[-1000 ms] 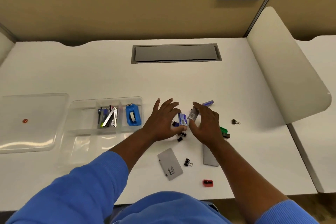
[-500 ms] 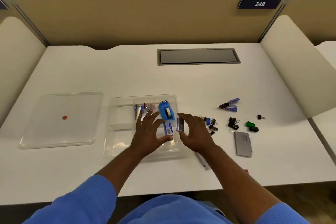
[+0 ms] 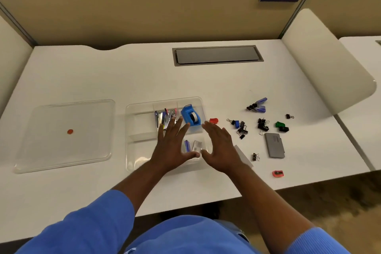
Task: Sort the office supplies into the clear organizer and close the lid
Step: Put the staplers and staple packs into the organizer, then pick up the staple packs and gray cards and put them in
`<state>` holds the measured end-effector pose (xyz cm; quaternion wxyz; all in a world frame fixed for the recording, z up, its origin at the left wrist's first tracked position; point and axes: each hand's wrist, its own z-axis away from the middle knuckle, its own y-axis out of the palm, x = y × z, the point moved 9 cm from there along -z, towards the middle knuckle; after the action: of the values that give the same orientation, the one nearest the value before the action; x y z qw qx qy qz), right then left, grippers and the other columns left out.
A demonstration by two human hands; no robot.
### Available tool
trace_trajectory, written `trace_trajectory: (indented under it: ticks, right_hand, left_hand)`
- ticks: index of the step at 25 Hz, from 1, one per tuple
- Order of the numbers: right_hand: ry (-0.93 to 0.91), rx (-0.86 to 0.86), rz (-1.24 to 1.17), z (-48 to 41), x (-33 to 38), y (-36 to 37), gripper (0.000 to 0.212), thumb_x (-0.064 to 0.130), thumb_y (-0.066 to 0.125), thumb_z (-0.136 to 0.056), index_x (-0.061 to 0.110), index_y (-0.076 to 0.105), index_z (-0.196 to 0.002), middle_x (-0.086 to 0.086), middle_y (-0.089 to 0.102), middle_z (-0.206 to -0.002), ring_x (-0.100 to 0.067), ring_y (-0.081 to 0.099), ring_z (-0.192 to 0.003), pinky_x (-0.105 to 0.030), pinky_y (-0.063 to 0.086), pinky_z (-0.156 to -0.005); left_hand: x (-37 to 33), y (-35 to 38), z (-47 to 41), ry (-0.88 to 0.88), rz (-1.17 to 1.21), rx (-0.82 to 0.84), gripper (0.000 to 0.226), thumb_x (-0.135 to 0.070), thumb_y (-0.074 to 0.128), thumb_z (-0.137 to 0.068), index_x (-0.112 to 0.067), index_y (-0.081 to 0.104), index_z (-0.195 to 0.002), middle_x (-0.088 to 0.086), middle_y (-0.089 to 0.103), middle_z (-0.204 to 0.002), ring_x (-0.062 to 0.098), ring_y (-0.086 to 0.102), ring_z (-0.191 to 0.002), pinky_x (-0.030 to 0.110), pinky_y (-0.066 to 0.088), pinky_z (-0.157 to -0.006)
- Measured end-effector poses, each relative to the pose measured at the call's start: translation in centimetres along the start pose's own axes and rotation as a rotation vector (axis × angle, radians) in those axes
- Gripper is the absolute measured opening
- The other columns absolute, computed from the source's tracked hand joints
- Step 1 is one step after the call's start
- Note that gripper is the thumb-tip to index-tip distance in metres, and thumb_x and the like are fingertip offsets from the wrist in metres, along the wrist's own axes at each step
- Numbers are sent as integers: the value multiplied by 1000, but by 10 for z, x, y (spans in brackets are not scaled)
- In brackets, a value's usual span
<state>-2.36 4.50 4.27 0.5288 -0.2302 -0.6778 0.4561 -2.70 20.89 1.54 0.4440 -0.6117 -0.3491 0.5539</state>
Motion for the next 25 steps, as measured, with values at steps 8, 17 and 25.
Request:
trace_trajectory:
  ticks: [8, 17, 25]
  right_hand:
    - [63, -90, 3, 16, -10, -23, 83, 41, 68, -83, 28, 28, -154, 6, 29, -162, -12, 22, -151, -50, 17, -123]
    - [176, -125, 27, 15, -87, -61, 77, 44, 65, -86, 27, 33, -153, 5, 34, -160, -14, 27, -150, -46, 20, -123]
    - [246, -165, -12, -6, -191, -102, 68, 40, 65, -91, 21, 39, -150, 1, 45, -153, -18, 38, -143, -40, 28, -119]
  left_hand:
    - [-23, -7, -23, 130, 7, 7, 111, -94, 41, -69, -32, 15, -157, -6, -6, -167, 8, -31, -147, 51, -12, -121]
    - [-87, 10, -73, 178, 9, 34, 89, -79, 48, -82, -31, 29, -154, -2, 13, -167, 17, -3, -155, 56, -2, -123]
    - [-157, 41, -146, 197, 12, 83, 65, -65, 52, -91, -31, 45, -146, -6, 34, -160, 14, 15, -153, 52, -9, -122]
